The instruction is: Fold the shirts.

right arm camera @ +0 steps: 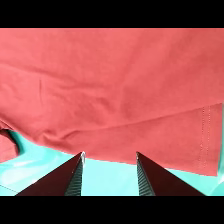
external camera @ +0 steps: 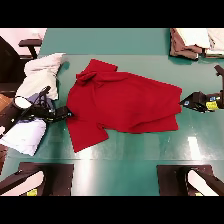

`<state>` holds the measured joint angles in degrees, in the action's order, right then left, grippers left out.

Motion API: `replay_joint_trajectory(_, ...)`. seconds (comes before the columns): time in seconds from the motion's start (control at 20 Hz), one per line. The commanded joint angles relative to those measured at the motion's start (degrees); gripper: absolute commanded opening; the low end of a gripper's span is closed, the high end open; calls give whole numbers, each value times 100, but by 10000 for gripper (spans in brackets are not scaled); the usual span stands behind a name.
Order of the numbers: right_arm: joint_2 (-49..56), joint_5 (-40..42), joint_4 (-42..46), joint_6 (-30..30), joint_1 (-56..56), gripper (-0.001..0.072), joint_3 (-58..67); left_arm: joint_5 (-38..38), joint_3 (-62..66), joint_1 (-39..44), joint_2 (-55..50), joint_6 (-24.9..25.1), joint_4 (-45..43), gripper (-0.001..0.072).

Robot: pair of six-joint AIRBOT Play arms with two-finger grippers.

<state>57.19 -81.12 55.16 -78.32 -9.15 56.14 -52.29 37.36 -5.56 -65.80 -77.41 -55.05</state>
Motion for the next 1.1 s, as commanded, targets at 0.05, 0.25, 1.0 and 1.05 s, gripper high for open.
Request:
replay_joint_trajectory(0.05, -4, -140, 461, -2, -9, 378, -15, 177, -11, 101, 4, -164, 42, 68)
replay_joint_trajectory(0.25, -4, -343, 811, -11, -715, 378, -660, -254, 455, 101, 85, -160, -162, 25)
replay_joint_trajectory(1.0, 1252, 1882, -597, 291, -514, 269, -2251, -444, 870, 101, 337, -98, -153, 25)
replay_joint_trajectory(1.05, 1296, 1871, -538, 295, -337, 134, -2090, -492, 879, 101, 337, -98, -157, 25)
